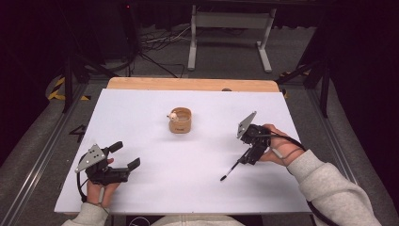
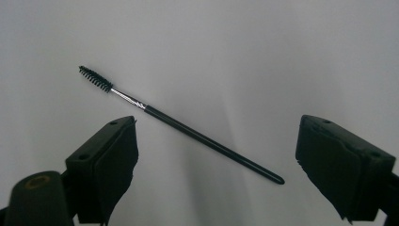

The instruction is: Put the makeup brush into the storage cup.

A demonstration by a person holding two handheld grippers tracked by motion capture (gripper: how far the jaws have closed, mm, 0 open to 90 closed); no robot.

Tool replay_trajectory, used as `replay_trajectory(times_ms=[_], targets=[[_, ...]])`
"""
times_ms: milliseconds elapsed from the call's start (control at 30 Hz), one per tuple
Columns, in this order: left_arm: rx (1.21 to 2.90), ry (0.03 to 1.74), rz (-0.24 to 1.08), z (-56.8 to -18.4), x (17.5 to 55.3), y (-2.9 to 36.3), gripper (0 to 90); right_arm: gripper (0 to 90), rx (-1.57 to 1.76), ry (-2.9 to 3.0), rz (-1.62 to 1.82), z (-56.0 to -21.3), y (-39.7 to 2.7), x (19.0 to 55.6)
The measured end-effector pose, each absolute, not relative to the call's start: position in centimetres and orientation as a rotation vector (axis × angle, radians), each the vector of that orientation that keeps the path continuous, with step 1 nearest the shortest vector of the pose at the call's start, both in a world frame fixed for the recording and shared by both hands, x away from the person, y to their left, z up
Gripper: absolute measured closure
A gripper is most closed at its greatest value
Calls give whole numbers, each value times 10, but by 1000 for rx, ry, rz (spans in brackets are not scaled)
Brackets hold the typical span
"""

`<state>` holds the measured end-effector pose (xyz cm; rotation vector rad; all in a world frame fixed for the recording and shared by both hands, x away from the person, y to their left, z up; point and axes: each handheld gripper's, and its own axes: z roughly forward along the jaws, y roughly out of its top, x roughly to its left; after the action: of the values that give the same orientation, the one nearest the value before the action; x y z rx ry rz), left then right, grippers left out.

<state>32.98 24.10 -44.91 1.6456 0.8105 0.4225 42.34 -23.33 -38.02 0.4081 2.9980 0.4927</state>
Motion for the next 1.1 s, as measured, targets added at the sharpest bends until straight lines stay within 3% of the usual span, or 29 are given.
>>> replay_trajectory(times_ms=[1100], targets=[[1657,805,417,-450,330,241,37,168,426,3063,383,-414,-232,430]])
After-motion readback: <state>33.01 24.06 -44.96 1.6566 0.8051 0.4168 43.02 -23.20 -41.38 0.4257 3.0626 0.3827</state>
